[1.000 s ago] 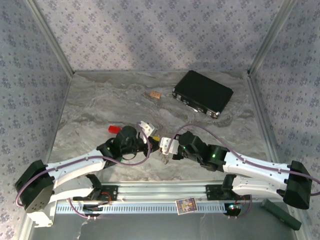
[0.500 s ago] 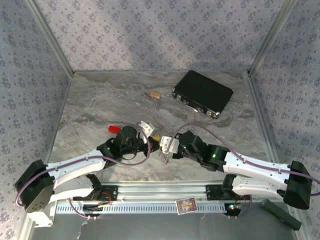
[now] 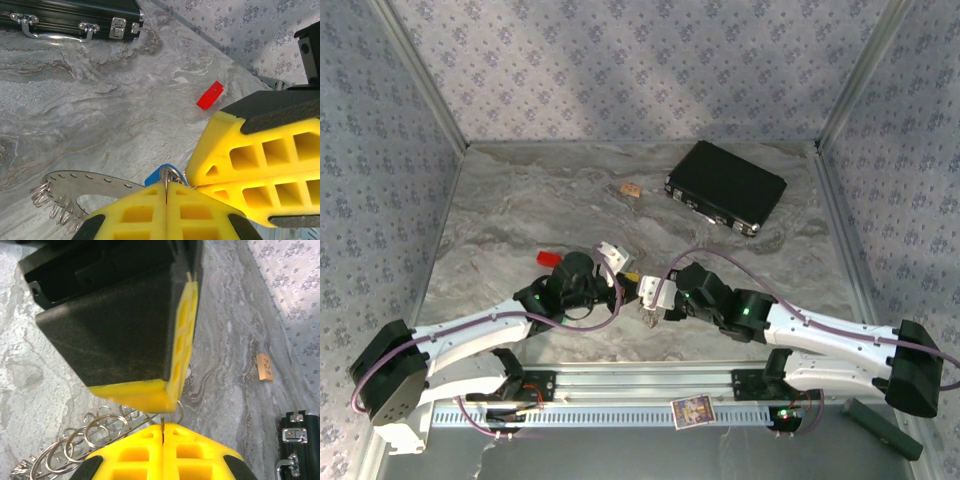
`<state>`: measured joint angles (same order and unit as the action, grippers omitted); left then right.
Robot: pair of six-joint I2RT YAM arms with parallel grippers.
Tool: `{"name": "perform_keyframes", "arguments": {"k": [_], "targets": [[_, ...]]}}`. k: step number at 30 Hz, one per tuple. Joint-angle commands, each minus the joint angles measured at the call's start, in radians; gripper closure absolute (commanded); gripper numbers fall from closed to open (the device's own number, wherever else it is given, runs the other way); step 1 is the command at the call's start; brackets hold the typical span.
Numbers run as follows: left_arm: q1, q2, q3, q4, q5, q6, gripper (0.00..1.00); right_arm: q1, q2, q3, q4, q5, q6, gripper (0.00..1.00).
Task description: Put the keys on the keyring
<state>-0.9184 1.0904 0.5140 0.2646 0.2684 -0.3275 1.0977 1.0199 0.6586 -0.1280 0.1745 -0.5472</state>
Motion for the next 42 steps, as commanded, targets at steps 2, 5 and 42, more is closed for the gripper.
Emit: {"name": "perform_keyframes", "arguments": {"k": [2,5,42], "targets": [[0.000,0.005,0.040,0.044,0.005,-0.002,1.00,0.006,0.002,0.015,-0.023,-0.016,0.001,1.00],[-0.001,0.004,0.039,0.044,0.006,-0.002,1.00,0.006,-0.014,0.008,-0.003,0.013,0.001,1.00],[-0.001,0.023,0.057,0.042,0.016,-0.003,1.00,-0.009,-0.016,-0.001,0.002,0.023,0.015,1.00]]}}
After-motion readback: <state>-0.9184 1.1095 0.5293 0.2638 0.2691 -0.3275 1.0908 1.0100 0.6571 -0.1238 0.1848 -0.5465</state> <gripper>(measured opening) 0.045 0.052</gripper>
